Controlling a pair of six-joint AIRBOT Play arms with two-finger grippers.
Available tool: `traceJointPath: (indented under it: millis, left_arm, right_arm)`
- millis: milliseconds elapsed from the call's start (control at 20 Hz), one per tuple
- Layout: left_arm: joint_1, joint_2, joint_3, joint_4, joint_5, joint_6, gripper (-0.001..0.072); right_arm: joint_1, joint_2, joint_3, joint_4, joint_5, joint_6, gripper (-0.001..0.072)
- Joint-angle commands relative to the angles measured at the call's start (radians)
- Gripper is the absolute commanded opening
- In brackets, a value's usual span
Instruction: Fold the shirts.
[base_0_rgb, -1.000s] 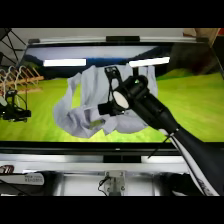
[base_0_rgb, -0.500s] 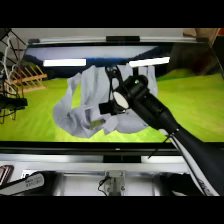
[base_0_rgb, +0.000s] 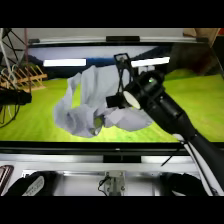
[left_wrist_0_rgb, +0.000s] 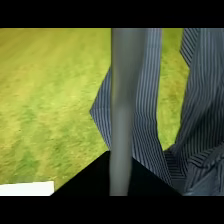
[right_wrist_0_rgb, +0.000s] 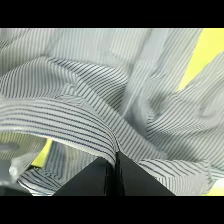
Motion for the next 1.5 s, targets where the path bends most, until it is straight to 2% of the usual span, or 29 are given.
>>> traceJointPath:
  millis: [0, 200, 400, 550, 750, 1000, 1200, 1300, 1450]
  left_arm:
    - [-0.229, 0.175, -0.031, -0.010, -0.291, 0.021, 0.0055]
    - [-0.553, 0.332, -0.177, 0.047, -0.489, 0.020, 0.0054]
    - [-0.893, 0.406, -0.290, 0.097, -0.610, -0.147, 0.0053]
    - [-1.063, 0.407, -0.294, 0.146, -0.646, -0.261, 0.0053]
    - [-1.117, 0.405, -0.294, 0.246, -0.645, -0.412, 0.0053]
    - [-1.117, 0.418, -0.293, 0.249, -0.663, -0.397, 0.0053]
    - [-1.117, 0.435, -0.291, 0.256, -0.675, -0.457, 0.0053]
    - [-1.117, 0.442, -0.289, 0.256, -0.673, -0.448, 0.0053]
    - [-1.117, 0.424, -0.290, 0.256, -0.624, -0.344, 0.0053]
  right_arm:
    - [-0.073, 0.013, 0.000, -0.042, -0.006, 0.006, 0.0095]
    - [-0.202, 0.013, 0.000, -0.004, -0.021, -0.082, 0.0095]
    - [-0.240, 0.016, 0.000, 0.032, 0.002, -0.171, 0.0095]
    - [-0.240, 0.029, 0.000, 0.032, 0.034, -0.229, 0.0095]
    - [-0.240, 0.099, 0.000, 0.033, 0.055, -0.308, 0.0095]
    - [-0.240, 0.184, 0.000, 0.040, 0.105, -0.352, 0.0095]
    - [-0.239, 0.188, 0.000, 0.106, 0.119, -0.375, 0.0094]
    - [-0.223, 0.188, 0.000, 0.119, 0.117, -0.402, 0.0095]
    - [-0.160, 0.188, 0.000, 0.104, 0.072, -0.422, 0.0095]
